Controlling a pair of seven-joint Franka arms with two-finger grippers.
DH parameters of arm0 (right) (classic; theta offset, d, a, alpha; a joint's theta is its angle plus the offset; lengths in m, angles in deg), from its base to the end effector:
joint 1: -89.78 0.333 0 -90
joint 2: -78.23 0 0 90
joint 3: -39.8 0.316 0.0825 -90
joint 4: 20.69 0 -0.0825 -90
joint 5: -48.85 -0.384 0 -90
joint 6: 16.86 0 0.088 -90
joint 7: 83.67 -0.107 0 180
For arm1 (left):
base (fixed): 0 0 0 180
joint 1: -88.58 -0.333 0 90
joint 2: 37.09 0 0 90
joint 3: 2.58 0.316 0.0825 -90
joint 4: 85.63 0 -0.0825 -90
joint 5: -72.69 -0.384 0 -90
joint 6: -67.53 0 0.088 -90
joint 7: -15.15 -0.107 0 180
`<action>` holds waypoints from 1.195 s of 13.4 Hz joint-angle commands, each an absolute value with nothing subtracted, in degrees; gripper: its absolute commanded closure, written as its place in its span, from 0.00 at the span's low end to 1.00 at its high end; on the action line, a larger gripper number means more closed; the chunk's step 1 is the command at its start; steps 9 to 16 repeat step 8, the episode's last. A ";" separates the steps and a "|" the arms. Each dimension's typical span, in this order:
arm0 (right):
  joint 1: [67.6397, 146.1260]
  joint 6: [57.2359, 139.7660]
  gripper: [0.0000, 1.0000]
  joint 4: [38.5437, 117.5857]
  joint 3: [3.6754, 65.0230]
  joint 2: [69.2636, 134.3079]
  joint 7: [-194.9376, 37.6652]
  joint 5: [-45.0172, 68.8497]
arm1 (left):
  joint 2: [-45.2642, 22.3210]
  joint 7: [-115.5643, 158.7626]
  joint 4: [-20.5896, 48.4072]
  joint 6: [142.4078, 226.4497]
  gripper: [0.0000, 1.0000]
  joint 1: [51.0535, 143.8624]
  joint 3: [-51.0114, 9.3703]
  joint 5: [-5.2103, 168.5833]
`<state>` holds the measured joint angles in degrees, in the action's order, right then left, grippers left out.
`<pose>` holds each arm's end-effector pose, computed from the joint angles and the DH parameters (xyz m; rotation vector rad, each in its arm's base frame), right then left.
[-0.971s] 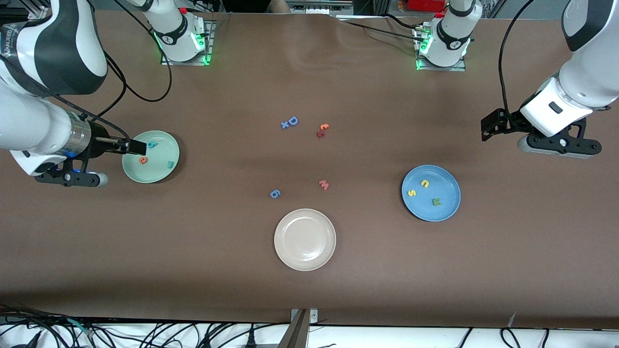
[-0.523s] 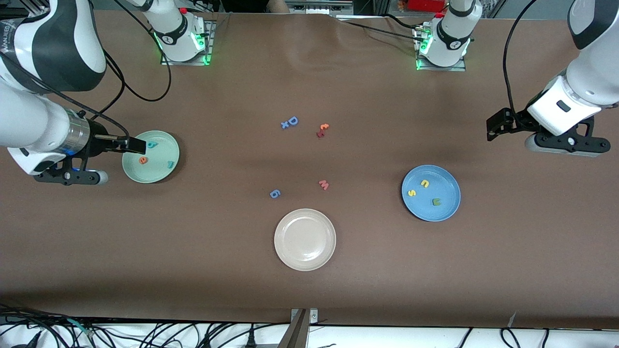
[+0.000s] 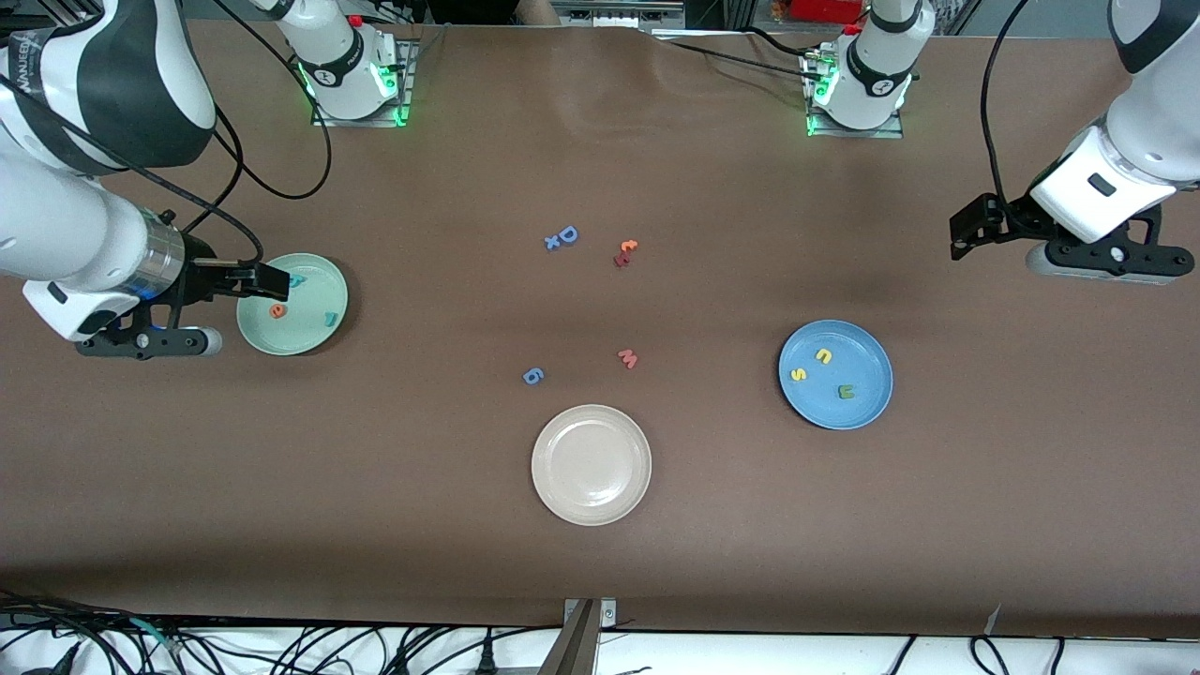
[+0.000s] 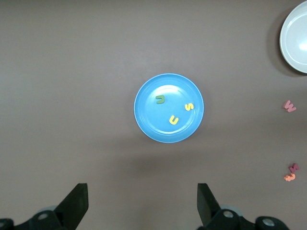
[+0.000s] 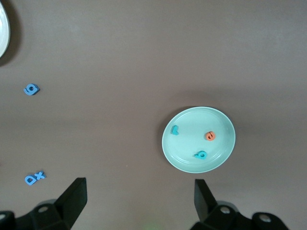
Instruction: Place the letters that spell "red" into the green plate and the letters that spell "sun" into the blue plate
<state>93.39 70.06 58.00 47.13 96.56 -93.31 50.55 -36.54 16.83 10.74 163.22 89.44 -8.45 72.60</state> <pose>0.6275 0.1060 0.5225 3.1095 0.0323 -0.2695 0.5585 -0.0655 0.5750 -3.1362 0.1386 0.0335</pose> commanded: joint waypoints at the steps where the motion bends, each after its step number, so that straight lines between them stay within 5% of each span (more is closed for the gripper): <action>1: 92.68 70.68 0.01 58.67 48.15 95.64 -93.42 51.14 | -37.89 16.29 12.02 163.68 0.00 89.02 -9.35 71.11; 16: 92.69 70.60 0.01 57.62 48.06 96.34 -94.13 51.14 | -37.97 16.20 12.02 162.19 0.00 89.37 -9.35 71.11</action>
